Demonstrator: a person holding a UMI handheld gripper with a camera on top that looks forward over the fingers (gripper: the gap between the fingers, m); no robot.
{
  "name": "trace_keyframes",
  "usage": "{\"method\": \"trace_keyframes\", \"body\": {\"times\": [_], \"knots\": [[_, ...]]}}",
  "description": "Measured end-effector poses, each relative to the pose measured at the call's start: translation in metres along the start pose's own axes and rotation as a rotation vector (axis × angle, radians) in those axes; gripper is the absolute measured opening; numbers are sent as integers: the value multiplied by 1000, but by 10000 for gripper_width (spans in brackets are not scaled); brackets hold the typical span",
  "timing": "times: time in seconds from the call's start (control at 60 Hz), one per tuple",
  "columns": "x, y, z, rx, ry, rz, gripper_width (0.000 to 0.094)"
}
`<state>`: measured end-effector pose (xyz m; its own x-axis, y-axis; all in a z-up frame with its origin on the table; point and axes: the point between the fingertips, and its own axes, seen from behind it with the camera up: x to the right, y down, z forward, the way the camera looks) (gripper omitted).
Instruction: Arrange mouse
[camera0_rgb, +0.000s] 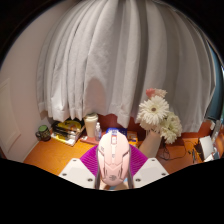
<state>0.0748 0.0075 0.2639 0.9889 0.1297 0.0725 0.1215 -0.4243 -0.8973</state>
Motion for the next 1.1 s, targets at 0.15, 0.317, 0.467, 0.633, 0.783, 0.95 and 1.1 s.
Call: {"method": "trace_keyframes", "body": {"times": [0.15,0.317,0.467,0.633,0.783,0.95,1.1], "knots": [[80,74,8,-85,70,51,379],[106,192,36,-303,75,78,379],[96,267,49,-427,39,95,378],[89,293,52,-458,25,142,449],[89,292,53,-445,18,147,535],[99,294,52,-468,68,115,752],[102,283,38,-479,67,150,863]]}}
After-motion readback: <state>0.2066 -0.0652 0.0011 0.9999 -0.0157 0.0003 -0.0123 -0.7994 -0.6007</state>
